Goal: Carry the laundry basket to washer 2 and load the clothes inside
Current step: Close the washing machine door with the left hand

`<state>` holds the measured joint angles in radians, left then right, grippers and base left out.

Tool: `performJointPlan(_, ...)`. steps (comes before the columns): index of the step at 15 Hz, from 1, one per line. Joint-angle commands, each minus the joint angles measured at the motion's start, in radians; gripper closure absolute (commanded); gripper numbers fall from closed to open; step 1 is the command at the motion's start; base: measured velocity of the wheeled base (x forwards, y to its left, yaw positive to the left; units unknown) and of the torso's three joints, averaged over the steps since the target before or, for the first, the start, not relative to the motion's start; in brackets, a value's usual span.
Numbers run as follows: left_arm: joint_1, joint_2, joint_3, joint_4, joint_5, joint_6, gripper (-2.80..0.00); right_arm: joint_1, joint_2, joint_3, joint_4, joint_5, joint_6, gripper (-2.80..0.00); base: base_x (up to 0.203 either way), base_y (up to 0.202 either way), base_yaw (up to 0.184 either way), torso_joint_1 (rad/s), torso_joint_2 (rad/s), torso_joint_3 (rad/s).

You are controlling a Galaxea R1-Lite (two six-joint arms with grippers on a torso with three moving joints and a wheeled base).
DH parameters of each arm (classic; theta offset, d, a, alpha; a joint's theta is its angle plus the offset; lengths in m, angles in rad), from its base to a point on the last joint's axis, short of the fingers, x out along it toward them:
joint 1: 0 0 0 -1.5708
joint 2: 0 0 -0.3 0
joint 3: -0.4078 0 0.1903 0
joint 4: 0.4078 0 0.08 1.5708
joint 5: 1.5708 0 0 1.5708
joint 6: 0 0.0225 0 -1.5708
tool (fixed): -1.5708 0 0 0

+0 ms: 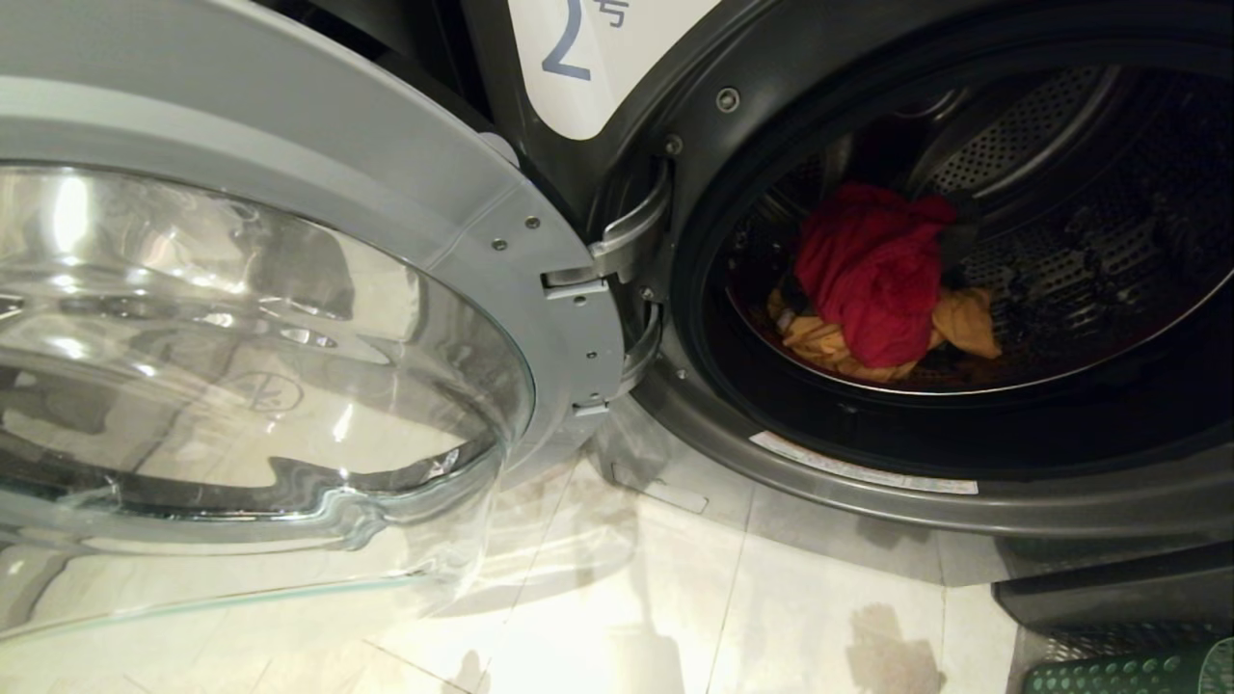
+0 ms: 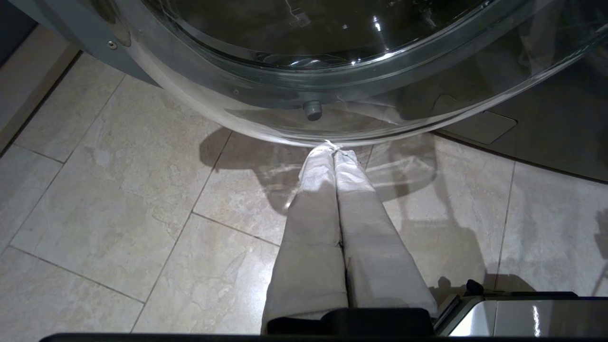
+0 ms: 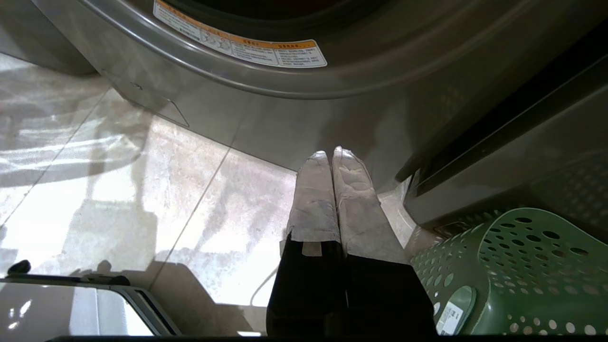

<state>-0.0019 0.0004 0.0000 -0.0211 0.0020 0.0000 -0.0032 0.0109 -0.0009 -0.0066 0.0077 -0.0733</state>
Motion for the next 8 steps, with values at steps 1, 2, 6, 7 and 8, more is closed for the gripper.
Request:
performJointPlan(1,-0.001,0.001,0.006,0.000,0.001,0.000,0.00,0.000,-0.009,0.001,0.004,0.000,0.005,0.00,0.000,0.000,0.000,0.000,0.00,0.000)
performJointPlan(2,0.000,0.001,0.006,0.000,0.000,0.000,0.00,0.000,-0.009,0.001,0.004,0.000,0.019,0.00,0.000,0.000,0.000,0.000,0.00,0.000)
performJointPlan(6,0.000,0.001,0.006,0.000,0.001,0.000,0.00,0.000,-0.009,0.001,0.003,-0.002,0.064,0.00,0.000,0.000,0.000,0.000,0.00,0.000)
performJointPlan(7,-0.001,0.001,0.006,0.000,0.001,0.000,0.00,0.000,-0.009,0.001,0.002,-0.002,0.061,0.00,0.000,0.000,0.000,0.000,0.00,0.000)
performJointPlan(8,0.000,0.001,0.006,0.000,0.000,0.000,0.00,0.000,-0.009,0.001,0.002,-0.002,0.061,0.00,0.000,0.000,0.000,0.000,0.00,0.000)
